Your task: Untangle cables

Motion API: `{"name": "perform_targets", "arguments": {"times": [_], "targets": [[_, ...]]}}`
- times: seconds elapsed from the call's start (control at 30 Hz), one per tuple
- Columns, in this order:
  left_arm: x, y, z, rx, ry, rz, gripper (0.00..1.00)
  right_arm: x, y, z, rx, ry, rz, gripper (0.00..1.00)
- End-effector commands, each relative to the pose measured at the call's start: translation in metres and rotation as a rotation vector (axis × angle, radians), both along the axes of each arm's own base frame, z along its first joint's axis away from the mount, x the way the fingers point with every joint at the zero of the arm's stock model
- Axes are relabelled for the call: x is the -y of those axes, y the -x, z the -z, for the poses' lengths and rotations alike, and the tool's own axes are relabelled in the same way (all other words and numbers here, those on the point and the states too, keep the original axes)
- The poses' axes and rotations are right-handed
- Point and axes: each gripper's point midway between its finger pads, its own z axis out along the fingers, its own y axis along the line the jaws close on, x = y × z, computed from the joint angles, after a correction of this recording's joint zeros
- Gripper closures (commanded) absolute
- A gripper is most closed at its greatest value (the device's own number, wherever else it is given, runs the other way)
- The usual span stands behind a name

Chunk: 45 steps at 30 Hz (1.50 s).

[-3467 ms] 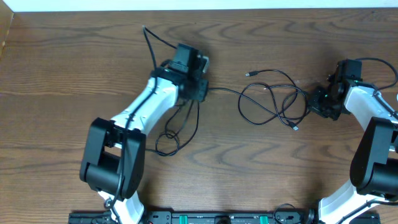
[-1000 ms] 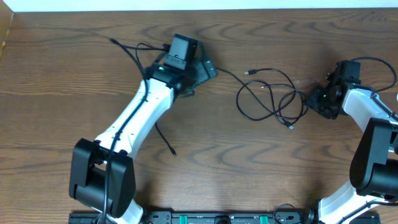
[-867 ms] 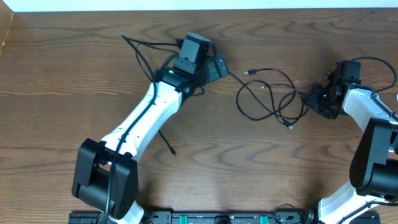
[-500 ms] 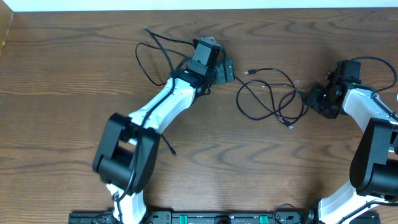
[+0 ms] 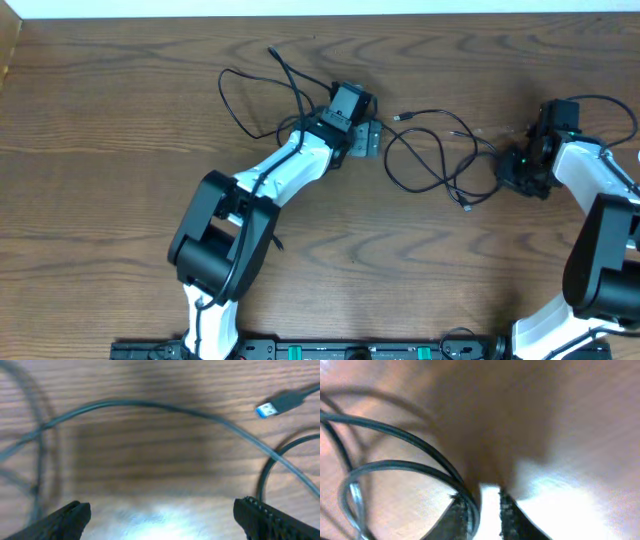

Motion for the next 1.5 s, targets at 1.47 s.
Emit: {"name": "perform_targets", "arguments": {"times": [1.47], "targets": [[-0.188, 0.072, -0.136, -0.085, -0.05, -0.553, 0.0, -0.232, -0.109, 0.002, 0.516, 0.029, -0.814, 0.36]]}}
